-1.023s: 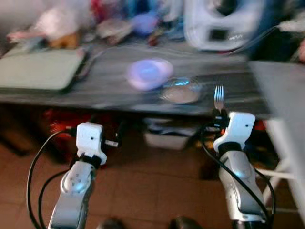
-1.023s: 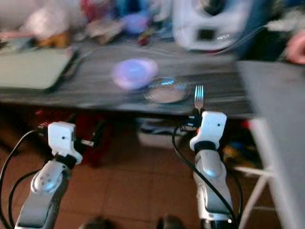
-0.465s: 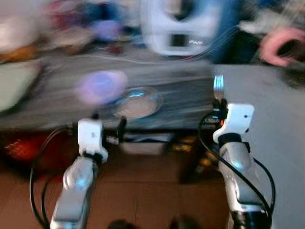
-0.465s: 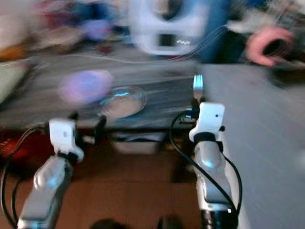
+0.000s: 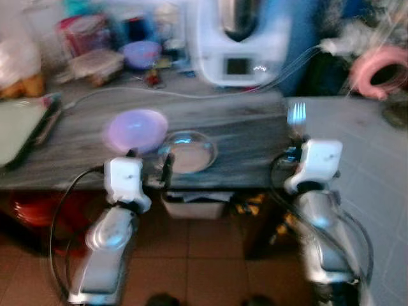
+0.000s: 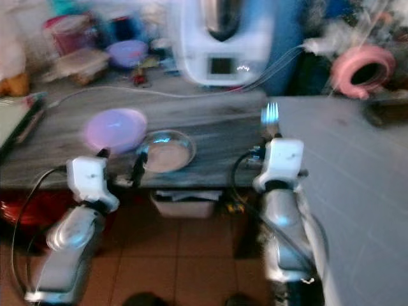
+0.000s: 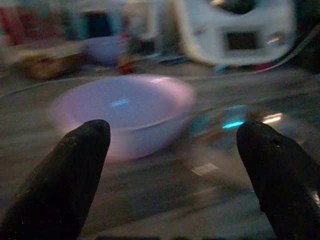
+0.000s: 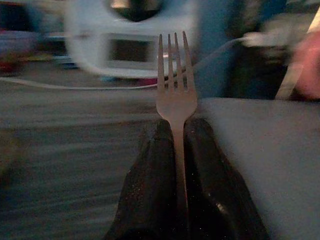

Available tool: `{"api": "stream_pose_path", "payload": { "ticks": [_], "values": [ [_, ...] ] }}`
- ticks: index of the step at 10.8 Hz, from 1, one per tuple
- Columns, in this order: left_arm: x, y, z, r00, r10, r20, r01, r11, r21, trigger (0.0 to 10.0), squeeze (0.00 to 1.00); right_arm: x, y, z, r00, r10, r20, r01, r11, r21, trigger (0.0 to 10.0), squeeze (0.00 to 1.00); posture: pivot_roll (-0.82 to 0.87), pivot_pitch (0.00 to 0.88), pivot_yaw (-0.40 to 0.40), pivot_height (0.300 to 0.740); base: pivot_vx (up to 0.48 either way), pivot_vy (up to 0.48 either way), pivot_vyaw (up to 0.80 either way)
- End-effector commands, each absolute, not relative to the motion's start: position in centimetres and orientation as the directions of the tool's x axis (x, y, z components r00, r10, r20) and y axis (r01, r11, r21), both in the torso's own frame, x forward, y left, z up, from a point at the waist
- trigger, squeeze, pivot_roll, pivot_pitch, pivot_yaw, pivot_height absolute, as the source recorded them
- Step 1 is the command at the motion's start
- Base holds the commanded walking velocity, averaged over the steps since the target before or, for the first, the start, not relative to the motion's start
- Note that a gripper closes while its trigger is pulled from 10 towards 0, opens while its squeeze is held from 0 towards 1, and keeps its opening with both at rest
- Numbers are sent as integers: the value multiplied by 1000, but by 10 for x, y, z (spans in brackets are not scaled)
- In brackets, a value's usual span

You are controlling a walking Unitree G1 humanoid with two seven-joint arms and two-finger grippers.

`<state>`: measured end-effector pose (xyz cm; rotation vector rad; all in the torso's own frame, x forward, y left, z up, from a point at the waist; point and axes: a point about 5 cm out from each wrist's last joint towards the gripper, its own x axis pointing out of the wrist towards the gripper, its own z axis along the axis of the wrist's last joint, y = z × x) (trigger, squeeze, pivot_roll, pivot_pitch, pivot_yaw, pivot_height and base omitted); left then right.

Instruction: Setting the table

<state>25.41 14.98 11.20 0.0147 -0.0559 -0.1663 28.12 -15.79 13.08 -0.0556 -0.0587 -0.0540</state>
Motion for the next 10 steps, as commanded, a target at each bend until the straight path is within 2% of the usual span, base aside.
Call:
{"api": "stream_pose_path", "payload": {
  "ticks": [1, 2, 6, 9, 10],
  "values": [
    [255, 150, 114, 986, -158, 57, 157, 987, 16, 10000, 0, 282, -161, 135, 996, -53, 75, 57, 997, -52, 10000, 0, -20, 64, 27, 740, 0, 446, 0],
    [256, 150, 115, 986, -150, 67, 149, 989, 20, 10000, 0, 282, -161, 136, 995, -50, 90, 54, 997, -48, 10000, 0, -19, 65, 26, 740, 0, 454, 0],
    [253, 148, 114, 988, -145, 57, 142, 989, 48, 10000, 0, 293, -174, 137, 991, -105, 85, 109, 993, -49, 10000, 0, -6, 80, 26, 740, 0, 0, 0],
    [250, 148, 116, 987, -149, 66, 145, 987, 69, 10000, 0, 305, -181, 144, 987, -121, 106, 128, 990, -64, 10000, 0, 7, 95, 24, 740, 409, 0, 0],
    [249, 149, 116, 987, -147, 65, 142, 987, 69, 10000, 0, 304, -181, 144, 985, -127, 113, 135, 989, -61, 10000, 0, 7, 98, 25, 740, 480, 0, 800]
  ]
}}
